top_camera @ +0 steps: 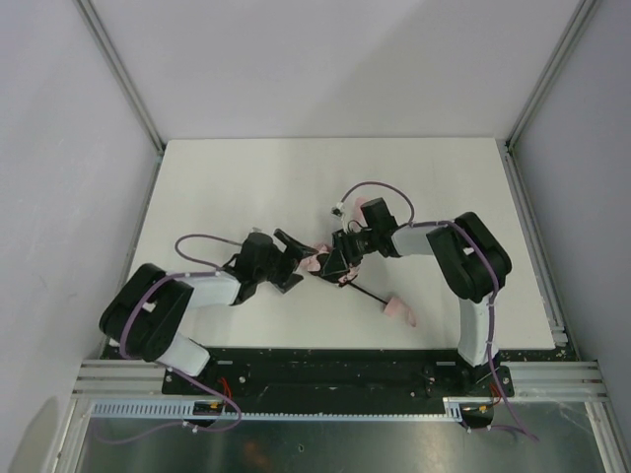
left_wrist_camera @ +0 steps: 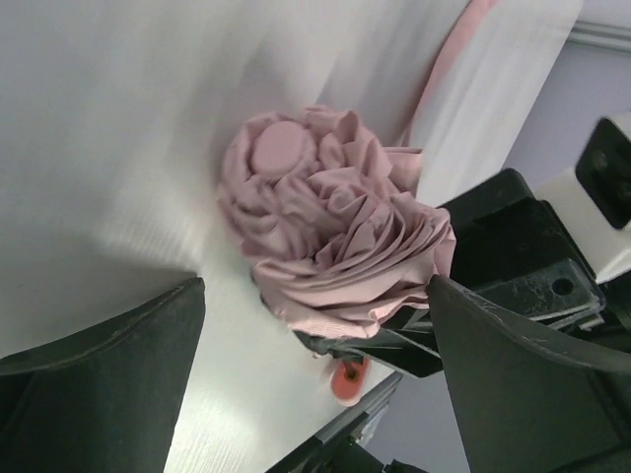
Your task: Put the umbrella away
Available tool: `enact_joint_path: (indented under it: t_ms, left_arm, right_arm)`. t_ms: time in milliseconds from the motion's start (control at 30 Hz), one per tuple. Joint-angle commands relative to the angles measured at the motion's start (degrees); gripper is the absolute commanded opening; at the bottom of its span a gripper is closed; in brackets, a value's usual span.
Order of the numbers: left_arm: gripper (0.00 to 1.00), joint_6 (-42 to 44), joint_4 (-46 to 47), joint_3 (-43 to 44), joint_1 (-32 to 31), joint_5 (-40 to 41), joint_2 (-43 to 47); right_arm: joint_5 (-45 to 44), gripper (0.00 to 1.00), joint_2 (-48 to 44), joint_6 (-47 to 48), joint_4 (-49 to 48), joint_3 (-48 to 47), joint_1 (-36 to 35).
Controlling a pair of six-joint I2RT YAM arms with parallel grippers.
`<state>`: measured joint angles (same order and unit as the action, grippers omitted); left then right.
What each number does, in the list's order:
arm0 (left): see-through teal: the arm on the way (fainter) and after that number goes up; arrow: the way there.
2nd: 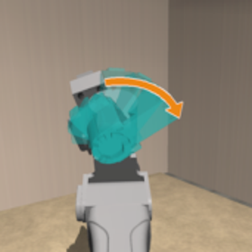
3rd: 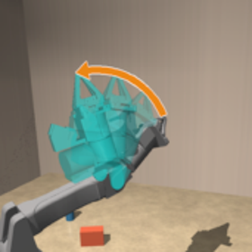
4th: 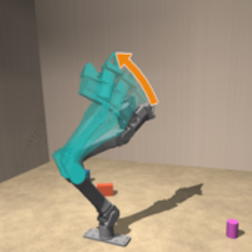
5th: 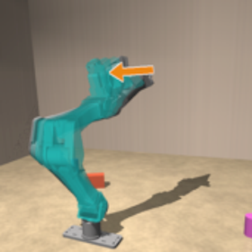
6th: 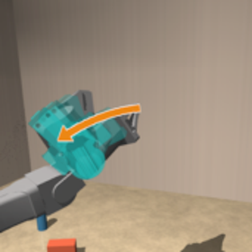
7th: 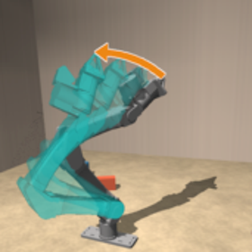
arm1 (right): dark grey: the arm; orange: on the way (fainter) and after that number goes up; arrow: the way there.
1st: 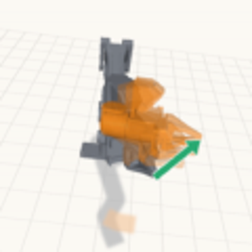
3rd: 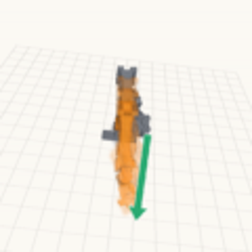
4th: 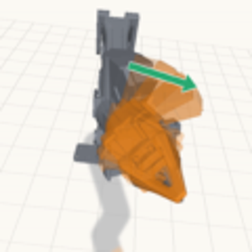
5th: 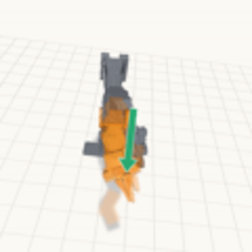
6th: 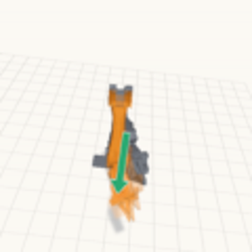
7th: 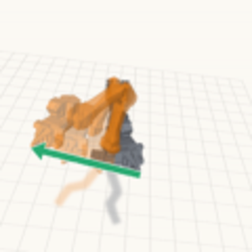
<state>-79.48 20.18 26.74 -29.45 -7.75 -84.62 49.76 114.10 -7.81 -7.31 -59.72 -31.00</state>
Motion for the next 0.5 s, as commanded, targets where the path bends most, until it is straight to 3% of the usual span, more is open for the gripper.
enact_joint_path:
  t_ms: [0,267,467]
  left_arm:
    - [0.99,0.8,0.3,1.9,-1.6,-1.2,-5.1]
    - [0.94,-1.9,0.9,2.6,-3.0,-0.8,-12.7]
    - [0.67,-1.8,1.0,1.5,-4.0,2.4,-14.3]
  right_arm:
    - [3.4,0.0,7.5,-3.4,11.0,1.6,1.2]
    - [10.2,0.0,10.9,-5.4,11.8,-1.4,3.4]
    - [12.4,0.0,11.2,-5.1,12.2,-2.7,3.3]
